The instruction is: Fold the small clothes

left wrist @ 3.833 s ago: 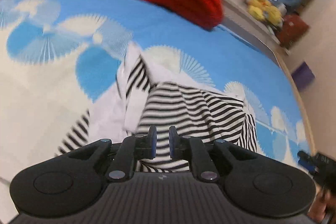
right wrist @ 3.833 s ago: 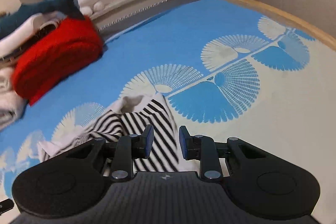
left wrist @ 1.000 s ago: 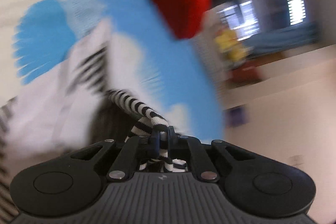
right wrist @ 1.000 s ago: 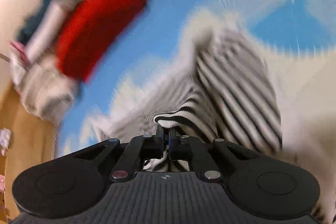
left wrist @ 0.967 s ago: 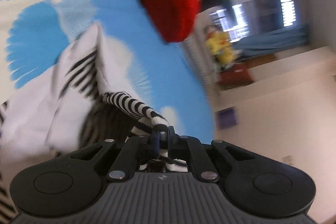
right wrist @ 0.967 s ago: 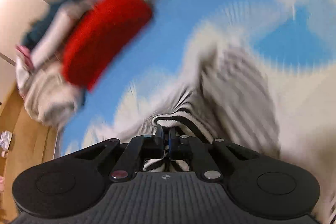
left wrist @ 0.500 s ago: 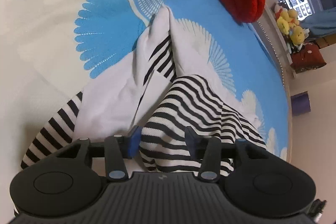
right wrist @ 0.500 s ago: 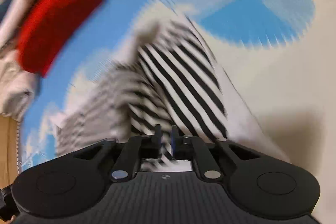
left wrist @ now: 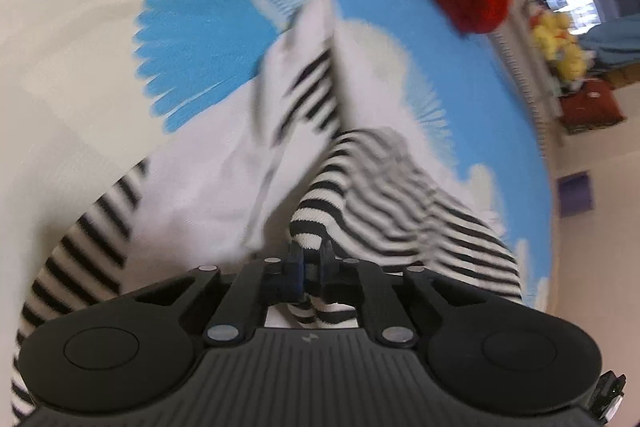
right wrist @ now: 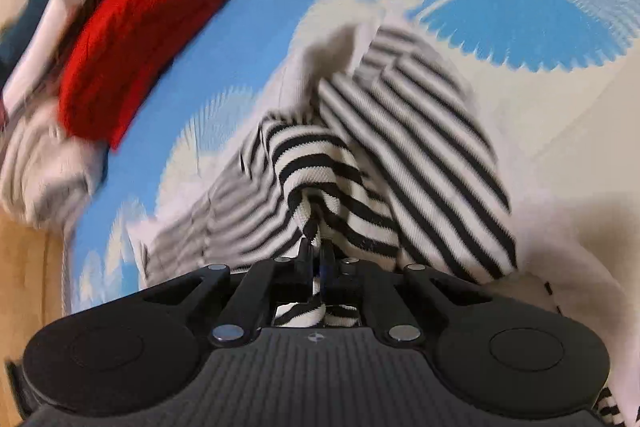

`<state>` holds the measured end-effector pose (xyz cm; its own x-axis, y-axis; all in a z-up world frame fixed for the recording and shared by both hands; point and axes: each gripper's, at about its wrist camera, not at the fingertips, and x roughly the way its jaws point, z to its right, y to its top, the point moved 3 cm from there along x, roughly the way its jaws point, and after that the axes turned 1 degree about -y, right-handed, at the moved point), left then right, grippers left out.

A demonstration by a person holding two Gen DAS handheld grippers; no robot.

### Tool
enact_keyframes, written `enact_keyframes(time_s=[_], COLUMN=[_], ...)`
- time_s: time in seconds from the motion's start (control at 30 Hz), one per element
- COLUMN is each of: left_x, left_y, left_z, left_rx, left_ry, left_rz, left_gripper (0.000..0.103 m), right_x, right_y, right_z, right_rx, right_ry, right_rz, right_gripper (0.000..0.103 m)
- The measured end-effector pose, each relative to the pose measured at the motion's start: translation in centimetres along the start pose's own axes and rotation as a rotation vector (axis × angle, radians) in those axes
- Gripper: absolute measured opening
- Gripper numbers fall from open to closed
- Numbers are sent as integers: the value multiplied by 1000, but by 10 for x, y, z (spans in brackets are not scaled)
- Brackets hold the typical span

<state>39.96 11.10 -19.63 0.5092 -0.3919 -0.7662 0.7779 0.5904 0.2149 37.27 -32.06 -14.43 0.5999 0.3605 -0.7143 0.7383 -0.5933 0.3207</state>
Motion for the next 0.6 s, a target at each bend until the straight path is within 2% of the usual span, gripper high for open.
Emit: enact_keyframes(time_s=[0.07,0.1,0.17,0.2,0.27,0.3,0.33,0.37,0.43,0.53,0.6], left_x=[-10,-12,-7,-1,11,13,10,6,-8,-29,-30], left_y=[4,5,6,6,3,3,4,6,10,10,6], left_z=[7,8,3,-2,-14,-18,-20,-18,-6,17,30], left_rx=[27,34,24,8,-8,-17,-28,-27,23,149,197], left_ry=[-51,-54,-36,-15,70,95,94,86,75,52,17], left_rz=[48,60,41,11,-65,-70,-60,-43,22,134,154], left_gripper=[6,6,6,7,8,13,15,15,15,15,15], right_x=[-20,-30,-38,-33,-11,2,10,13,8,-14,-29], right_y=[7,11,15,15,7,2,-4,-6,-2,7,10], right_z=[-2,-6,-2,6,28,40,50,53,42,15,-1], right_rx=[28,24,68,100,158,185,215,232,180,32,-81], right_ry=[81,121,161,135,-10,-89,-144,-154,-158,-174,-169], right_rz=[102,152,177,151,36,-32,-79,-91,-72,50,145], right_gripper=[1,1,1,1,2,2,6,11,12,27,27])
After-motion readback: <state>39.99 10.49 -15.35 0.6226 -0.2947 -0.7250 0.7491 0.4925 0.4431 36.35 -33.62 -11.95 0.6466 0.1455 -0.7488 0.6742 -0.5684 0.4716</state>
